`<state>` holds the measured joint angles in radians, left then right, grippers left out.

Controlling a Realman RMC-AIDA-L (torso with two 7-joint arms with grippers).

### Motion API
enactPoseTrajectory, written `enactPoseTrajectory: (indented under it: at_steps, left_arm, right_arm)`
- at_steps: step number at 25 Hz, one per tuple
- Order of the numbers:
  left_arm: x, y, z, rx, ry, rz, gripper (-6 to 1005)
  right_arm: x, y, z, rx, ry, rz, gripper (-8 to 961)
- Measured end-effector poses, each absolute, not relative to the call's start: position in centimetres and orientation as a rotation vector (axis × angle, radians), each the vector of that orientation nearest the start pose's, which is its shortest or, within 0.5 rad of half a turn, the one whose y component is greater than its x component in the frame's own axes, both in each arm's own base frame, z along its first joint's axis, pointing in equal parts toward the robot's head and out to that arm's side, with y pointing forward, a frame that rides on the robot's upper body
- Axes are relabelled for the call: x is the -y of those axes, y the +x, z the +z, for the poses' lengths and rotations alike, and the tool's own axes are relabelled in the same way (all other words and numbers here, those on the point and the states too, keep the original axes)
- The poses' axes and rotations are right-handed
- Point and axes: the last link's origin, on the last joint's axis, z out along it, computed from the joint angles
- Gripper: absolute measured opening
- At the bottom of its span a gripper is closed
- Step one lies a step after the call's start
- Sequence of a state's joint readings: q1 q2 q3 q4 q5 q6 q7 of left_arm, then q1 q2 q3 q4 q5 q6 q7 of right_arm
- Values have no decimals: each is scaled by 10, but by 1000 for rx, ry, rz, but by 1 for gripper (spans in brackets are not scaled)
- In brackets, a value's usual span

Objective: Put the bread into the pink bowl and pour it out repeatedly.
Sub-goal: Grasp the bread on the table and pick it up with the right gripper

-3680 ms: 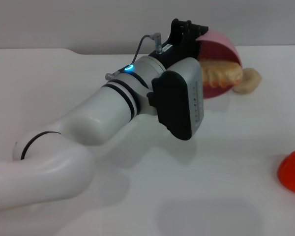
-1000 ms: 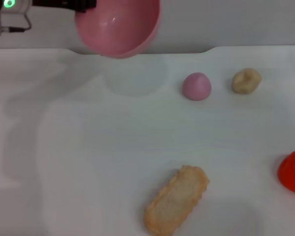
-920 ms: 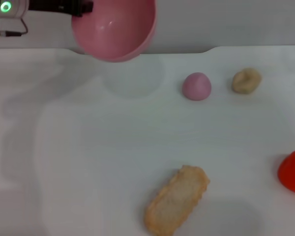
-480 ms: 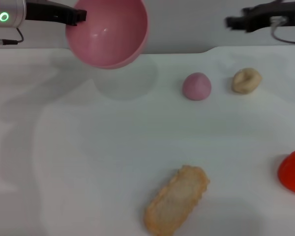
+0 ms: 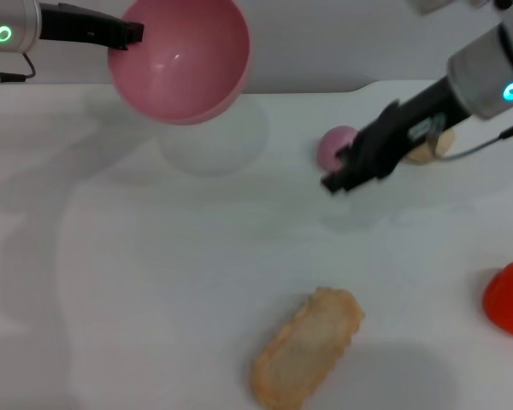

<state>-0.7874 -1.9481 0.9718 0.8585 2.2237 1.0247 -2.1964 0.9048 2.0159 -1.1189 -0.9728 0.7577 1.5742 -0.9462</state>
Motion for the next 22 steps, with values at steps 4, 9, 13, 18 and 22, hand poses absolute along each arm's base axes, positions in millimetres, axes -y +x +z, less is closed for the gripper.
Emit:
enactPoseTrajectory:
  at_steps: [4, 9, 13, 18, 22]
  left_arm:
    - [-466, -194, 64, 879, -2307, -269, 53]
    - [-463, -193, 54, 883, -2327, -262, 53]
    - [-461, -192, 48, 884, -2339, -260, 53]
    - [-458, -197, 44, 904, -2339, -257, 53]
    - [-457, -199, 43, 911, -2335, -256, 53]
  right_arm:
    - [-384, 134, -27, -619, -3022, -407, 638]
    - [-367, 135, -63, -513, -3126, -622, 651]
    - [-367, 135, -75, -445, -3124, -691, 674]
    - [-374, 133, -76, -405, -3089, -665, 703]
    - [-377, 132, -76, -365, -3075, -660, 704]
